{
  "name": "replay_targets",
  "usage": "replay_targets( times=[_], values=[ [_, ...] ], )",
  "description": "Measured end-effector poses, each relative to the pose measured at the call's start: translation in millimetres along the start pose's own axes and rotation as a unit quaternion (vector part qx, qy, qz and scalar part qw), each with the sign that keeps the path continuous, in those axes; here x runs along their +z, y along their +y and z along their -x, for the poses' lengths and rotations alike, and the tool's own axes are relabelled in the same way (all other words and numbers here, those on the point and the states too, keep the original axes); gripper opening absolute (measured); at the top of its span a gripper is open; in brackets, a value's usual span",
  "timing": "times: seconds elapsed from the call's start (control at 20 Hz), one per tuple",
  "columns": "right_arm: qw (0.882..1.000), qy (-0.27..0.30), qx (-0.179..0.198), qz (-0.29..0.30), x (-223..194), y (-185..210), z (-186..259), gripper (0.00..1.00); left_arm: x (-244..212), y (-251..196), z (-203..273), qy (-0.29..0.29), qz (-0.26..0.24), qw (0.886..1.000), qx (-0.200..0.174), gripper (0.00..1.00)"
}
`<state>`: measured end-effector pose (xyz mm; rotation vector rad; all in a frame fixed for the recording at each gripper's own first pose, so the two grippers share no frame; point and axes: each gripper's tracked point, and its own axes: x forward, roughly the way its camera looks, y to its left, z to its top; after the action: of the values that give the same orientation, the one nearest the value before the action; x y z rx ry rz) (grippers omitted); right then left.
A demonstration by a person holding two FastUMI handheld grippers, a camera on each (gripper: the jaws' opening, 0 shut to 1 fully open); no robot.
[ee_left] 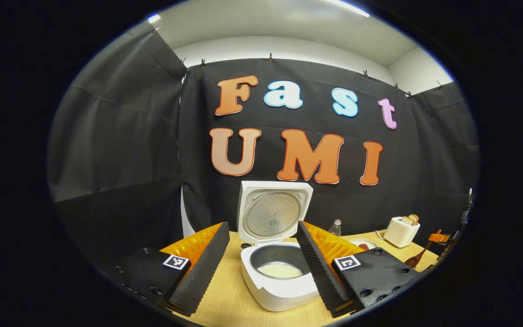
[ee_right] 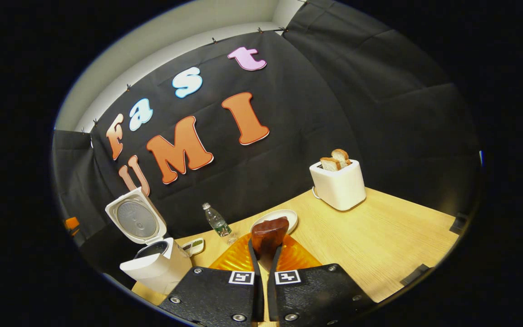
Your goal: Close the left gripper, press the button to open the rice cooker; take a wooden spoon from the chopstick holder with the right hand, scoop a spoonful of rice and pour it into the rice cooker, then put the wooden spoon back into the chopstick holder.
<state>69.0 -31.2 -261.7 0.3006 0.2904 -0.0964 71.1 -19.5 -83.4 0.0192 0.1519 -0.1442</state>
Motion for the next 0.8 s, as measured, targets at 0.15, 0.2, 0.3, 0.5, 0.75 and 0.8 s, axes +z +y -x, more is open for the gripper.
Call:
replay_targets(
  times=[0.15,0.2,0.3,0.5,0.75,0.8],
  values=[
    [1.000,0.011,0.000,-0.013,-14.6,-5.4,-8.8,0.02,-0.3,-1.3,-0.7,0.001,-0.002,1.000,0.000,1.00],
    [1.000,0.013,-0.001,-0.016,-19.6,-6.7,-11.2,0.02,0.3,-1.6,-1.7,0.001,-0.002,1.000,0.000,1.00],
    [1.000,0.024,-0.007,-0.019,-32.3,-14.8,-16.9,0.02,0.4,-4.5,-3.7,0.001,-0.001,1.000,-0.002,1.00],
    [0.999,0.029,-0.010,-0.027,-42.5,-23.3,-19.1,0.04,3.3,-8.8,-9.8,-0.001,-0.001,1.000,0.001,1.00],
    [0.998,0.026,-0.062,0.015,-40.6,-46.3,-16.3,0.27,10.2,-17.6,-24.1,-0.003,0.001,1.000,0.007,1.00],
    [0.997,0.027,-0.069,0.018,-39.4,-48.3,-13.5,0.47,12.1,-19.5,-26.8,-0.004,0.000,1.000,0.008,1.00]
  ],
)
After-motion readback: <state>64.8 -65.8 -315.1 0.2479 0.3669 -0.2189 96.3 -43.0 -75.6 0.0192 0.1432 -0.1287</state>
